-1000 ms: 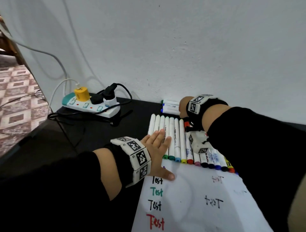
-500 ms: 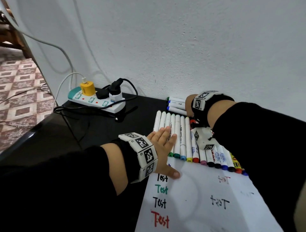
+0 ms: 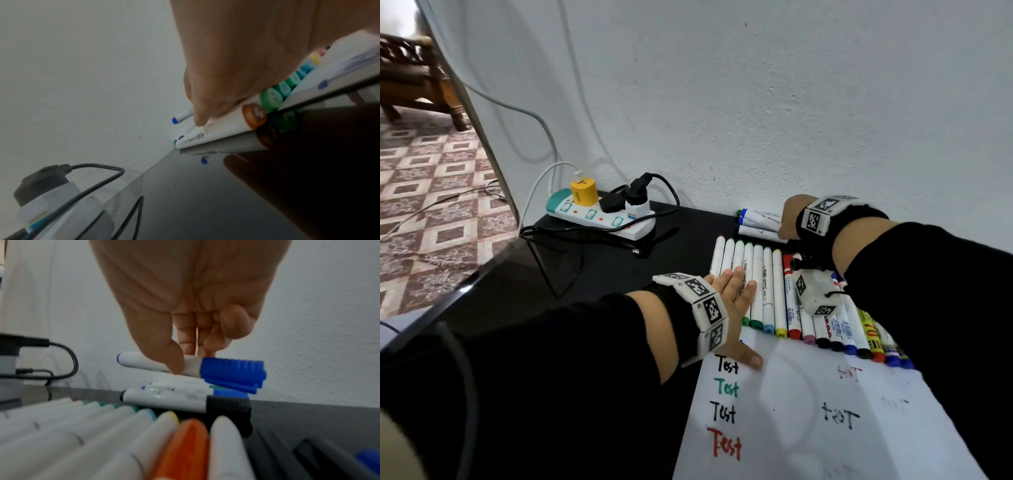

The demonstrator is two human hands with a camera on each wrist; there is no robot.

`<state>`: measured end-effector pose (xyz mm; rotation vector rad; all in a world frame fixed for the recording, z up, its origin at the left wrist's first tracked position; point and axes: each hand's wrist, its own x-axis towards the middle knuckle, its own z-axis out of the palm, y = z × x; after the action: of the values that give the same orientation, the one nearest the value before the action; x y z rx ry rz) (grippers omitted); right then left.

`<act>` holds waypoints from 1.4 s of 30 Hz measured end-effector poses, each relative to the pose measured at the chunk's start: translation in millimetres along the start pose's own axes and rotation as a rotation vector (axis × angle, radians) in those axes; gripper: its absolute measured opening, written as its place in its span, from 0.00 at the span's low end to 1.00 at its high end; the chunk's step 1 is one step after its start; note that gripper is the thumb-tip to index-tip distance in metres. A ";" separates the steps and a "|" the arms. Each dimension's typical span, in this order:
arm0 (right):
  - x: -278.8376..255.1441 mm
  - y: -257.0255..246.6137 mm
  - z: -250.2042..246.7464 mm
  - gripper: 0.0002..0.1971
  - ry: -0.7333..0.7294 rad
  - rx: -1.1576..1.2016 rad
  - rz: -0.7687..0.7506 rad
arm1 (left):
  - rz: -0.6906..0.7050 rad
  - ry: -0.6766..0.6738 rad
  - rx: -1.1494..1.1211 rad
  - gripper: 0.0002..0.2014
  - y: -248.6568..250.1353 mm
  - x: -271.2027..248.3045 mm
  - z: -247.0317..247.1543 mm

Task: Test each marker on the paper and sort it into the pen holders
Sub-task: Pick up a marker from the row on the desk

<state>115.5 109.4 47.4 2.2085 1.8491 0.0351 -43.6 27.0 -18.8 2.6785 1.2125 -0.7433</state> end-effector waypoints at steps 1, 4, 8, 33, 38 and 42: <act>2.2 4.2 -2.0 0.14 0.002 0.043 0.025 | -0.004 -0.003 -0.001 0.57 1.4 -0.8 -1.2; -3.8 15.2 -10.8 0.13 -0.008 0.114 0.069 | -0.021 0.001 -0.029 0.55 6.1 -10.8 -8.4; -44.5 19.3 -23.3 0.15 0.023 0.209 0.085 | -0.034 0.070 -0.185 0.50 10.8 -33.7 -24.1; -248.7 -15.8 -38.3 0.10 0.215 1.402 0.073 | 0.158 0.225 -1.330 0.06 45.2 -166.3 -46.2; -268.6 -15.5 -36.1 0.21 0.308 1.317 0.168 | 0.131 0.324 -1.253 0.06 50.9 -175.9 -42.6; -279.3 -13.7 -34.3 0.25 0.369 1.147 0.256 | 0.140 0.361 -1.244 0.07 59.0 -182.1 -40.5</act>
<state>43.1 -153.4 118.8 3.3577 2.0082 -0.8128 -87.0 -124.4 97.3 1.7796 0.9926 0.4543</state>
